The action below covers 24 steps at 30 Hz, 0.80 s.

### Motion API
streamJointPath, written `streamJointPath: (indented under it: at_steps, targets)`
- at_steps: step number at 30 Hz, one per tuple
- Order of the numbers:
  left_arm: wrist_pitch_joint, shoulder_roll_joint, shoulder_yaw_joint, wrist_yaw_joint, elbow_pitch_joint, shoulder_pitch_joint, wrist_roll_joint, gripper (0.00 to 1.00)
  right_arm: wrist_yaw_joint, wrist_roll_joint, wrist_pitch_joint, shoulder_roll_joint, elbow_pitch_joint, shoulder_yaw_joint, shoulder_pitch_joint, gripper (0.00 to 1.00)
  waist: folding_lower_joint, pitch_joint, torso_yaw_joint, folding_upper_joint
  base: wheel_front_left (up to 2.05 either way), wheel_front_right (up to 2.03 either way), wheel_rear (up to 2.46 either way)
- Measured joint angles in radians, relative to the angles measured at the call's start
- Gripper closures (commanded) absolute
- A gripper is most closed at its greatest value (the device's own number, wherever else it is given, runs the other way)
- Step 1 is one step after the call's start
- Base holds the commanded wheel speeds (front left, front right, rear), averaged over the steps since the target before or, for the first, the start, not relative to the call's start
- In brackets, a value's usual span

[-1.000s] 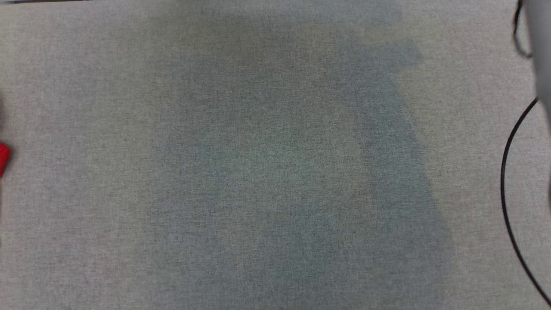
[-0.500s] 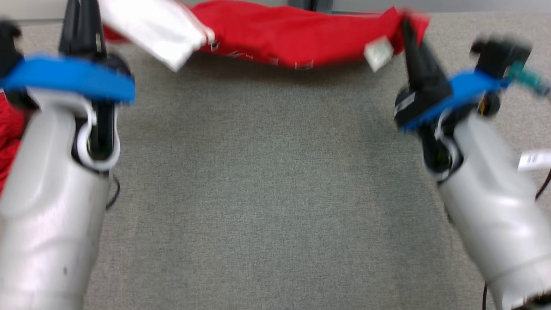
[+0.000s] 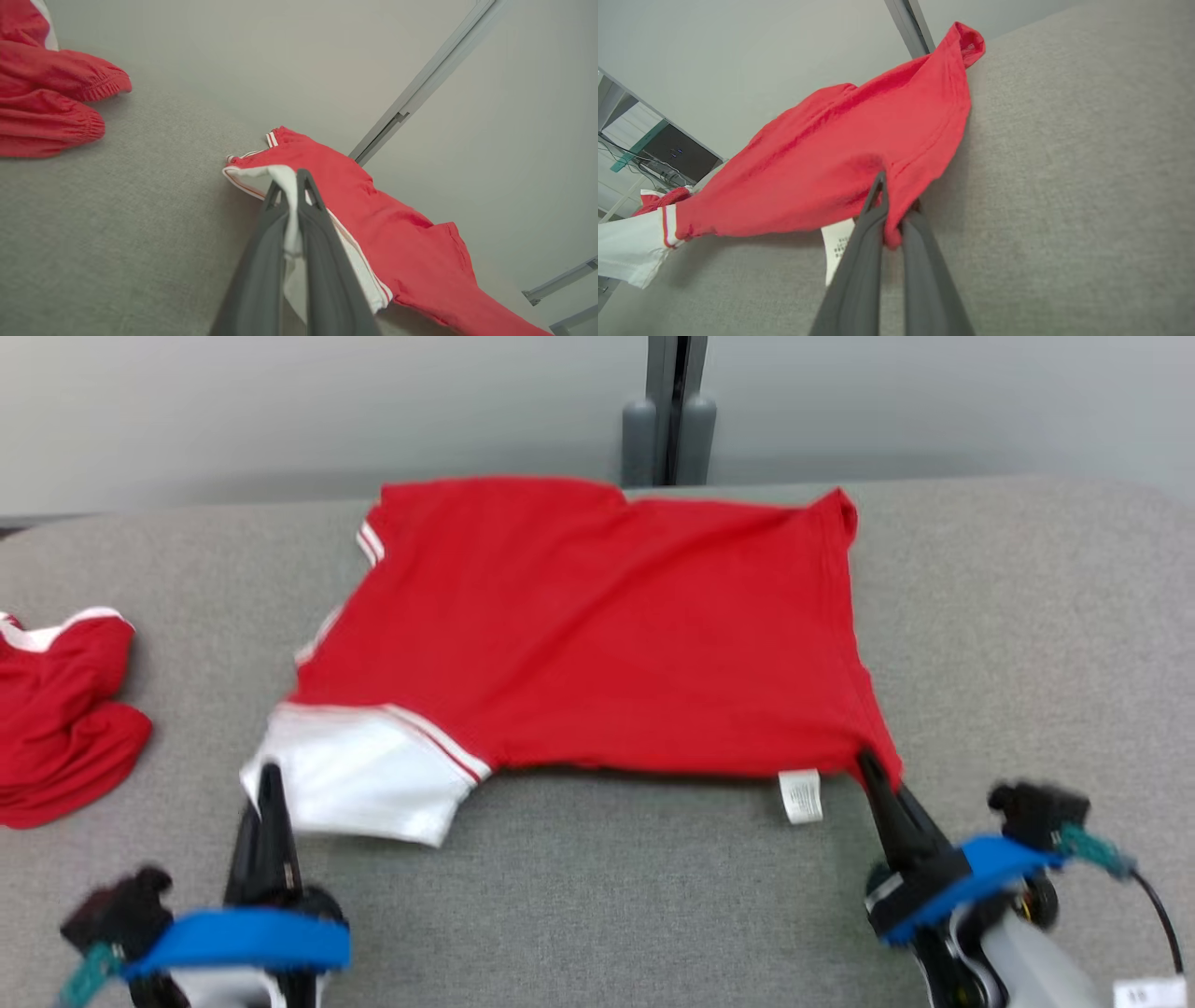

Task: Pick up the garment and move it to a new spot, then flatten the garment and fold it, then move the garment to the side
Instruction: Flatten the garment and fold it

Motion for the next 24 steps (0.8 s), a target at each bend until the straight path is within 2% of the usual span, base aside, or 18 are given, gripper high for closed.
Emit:
streamJointPath:
  at_steps: [9, 15, 23, 24]
  targets:
    - [0.000, -0.036, 0.023, 0.004, -0.092, 0.270, 0.035, 1.00, 0.000, 0.018, 0.017, -0.045, -0.091, -0.028, 0.250, 1.00, 0.0001, -0.101, -0.001, 0.0000, 0.00, 0.00, 0.00]
    - [0.006, -0.047, 0.011, 0.041, -0.180, 0.398, 0.043, 1.00, 0.000, -0.002, 0.073, -0.062, -0.183, -0.086, 0.397, 1.00, 0.0001, -0.130, 0.006, 0.0001, 0.00, 0.00, 0.00]
    - [0.035, -0.045, -0.018, 0.052, -0.223, 0.425, 0.055, 1.00, 0.000, -0.050, 0.159, -0.032, -0.271, -0.156, 0.466, 1.00, 0.0003, -0.139, 0.003, 0.0003, 0.00, 0.00, 0.00]
    - [0.044, -0.036, -0.026, 0.049, -0.222, 0.414, 0.056, 1.00, 0.000, -0.062, 0.183, -0.013, -0.290, -0.166, 0.466, 1.00, 0.0003, -0.141, 0.000, 0.0002, 0.00, 0.00, 0.00]
